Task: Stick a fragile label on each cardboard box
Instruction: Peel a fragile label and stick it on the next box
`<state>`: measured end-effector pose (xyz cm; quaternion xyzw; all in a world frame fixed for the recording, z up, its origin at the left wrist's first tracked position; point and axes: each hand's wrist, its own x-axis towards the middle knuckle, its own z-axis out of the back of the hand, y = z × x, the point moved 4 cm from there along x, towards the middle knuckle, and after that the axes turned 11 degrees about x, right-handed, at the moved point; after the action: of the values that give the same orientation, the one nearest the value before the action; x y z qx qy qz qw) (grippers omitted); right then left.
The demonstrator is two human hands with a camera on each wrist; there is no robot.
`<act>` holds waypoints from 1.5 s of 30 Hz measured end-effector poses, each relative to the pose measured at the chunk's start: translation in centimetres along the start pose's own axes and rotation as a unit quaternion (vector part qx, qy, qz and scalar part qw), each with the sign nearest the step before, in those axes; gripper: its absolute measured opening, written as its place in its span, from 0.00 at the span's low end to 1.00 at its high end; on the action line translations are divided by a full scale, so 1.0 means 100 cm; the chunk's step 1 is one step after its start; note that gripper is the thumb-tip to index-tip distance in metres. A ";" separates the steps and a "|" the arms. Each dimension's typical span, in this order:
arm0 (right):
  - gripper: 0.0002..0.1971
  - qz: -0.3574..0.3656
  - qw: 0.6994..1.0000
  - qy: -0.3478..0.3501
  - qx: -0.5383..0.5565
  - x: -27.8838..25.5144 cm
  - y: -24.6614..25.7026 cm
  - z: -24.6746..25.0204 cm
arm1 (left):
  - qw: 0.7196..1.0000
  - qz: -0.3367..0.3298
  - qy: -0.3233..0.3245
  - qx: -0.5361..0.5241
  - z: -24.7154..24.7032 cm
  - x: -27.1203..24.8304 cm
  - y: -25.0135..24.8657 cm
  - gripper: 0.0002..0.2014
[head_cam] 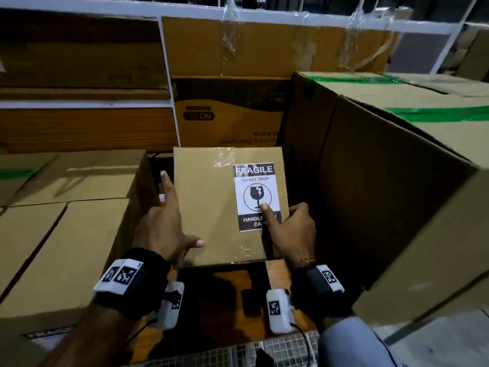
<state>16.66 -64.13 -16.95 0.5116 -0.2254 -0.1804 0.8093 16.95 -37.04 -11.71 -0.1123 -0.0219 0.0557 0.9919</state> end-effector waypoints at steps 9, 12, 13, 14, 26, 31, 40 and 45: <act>0.31 0.049 0.997 0.067 -0.005 0.012 -0.030 -0.024 | 0.997 0.060 0.011 -0.038 -0.030 0.003 0.013 0.42; 0.28 0.035 0.996 0.077 -0.003 0.010 -0.043 -0.034 | 0.994 0.099 0.012 -0.041 -0.049 0.006 0.018 0.41; 0.27 0.029 0.996 0.081 -0.002 0.009 -0.047 -0.037 | 0.993 0.105 0.014 -0.049 -0.054 0.008 0.020 0.40; 0.28 0.024 0.996 0.086 -0.004 0.009 -0.052 -0.042 | 0.992 0.109 0.016 -0.056 -0.058 0.010 0.023 0.37; 0.32 0.004 0.986 0.160 -0.035 0.027 -0.068 -0.101 | 0.987 0.083 -0.025 -0.138 -0.021 0.025 0.035 0.45; 0.27 -0.005 0.978 0.206 -0.043 0.023 -0.078 -0.136 | 0.992 0.068 -0.044 -0.098 0.027 0.031 0.064 0.33; 0.24 0.009 0.965 0.259 -0.030 0.020 -0.064 -0.190 | 0.987 0.098 -0.085 -0.095 0.089 0.063 0.136 0.26; 0.24 0.019 0.968 0.247 -0.035 0.016 -0.063 -0.194 | 0.994 0.089 -0.005 -0.061 0.075 0.080 0.142 0.28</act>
<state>28.23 -53.12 -29.69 0.5068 -0.0218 -0.0405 0.8609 22.92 -20.70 -7.32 -0.1739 -0.0201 0.1428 0.9742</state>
